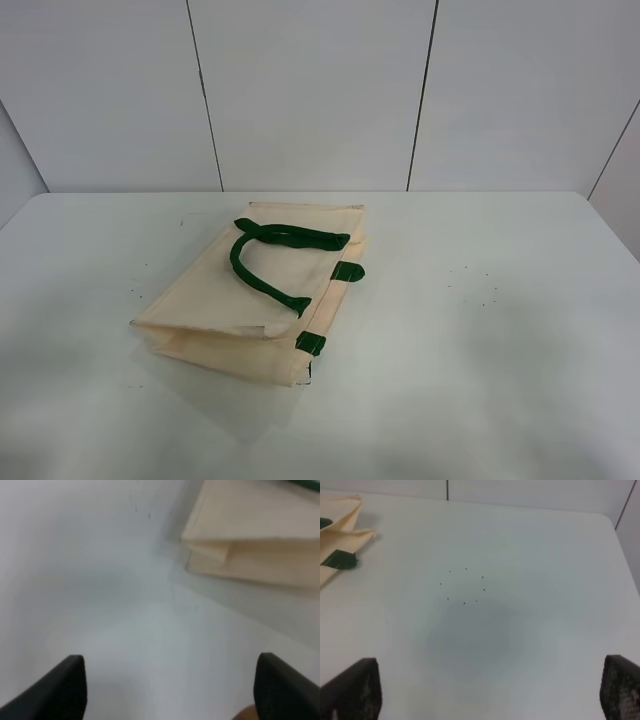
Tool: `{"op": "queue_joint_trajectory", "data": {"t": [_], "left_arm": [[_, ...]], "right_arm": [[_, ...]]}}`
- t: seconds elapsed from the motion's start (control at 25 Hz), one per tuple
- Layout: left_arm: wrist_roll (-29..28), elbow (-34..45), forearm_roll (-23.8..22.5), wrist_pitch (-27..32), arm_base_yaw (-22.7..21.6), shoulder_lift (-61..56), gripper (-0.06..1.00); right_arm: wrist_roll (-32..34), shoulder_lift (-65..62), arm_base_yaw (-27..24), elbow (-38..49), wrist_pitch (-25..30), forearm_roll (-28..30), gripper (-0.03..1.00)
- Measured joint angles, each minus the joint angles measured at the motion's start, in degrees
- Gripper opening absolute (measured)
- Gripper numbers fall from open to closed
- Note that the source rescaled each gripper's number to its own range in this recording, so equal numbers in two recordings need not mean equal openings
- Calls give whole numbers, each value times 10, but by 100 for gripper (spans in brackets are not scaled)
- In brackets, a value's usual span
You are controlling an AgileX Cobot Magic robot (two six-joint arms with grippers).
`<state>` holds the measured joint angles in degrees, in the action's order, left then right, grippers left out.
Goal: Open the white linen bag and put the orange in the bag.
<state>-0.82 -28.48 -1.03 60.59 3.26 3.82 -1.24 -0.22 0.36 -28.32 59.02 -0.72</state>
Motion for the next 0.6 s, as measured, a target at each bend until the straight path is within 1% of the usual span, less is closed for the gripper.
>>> {"op": "queue_joint_trajectory", "data": {"t": [0.2, 0.6], "left_arm": [[1, 0, 1, 0, 0, -39, 91], [2, 0, 1, 0, 0, -40, 91]], "right_arm": [[0, 0, 0, 0, 0, 0, 100], [1, 0, 0, 0, 0, -1, 100]]}}
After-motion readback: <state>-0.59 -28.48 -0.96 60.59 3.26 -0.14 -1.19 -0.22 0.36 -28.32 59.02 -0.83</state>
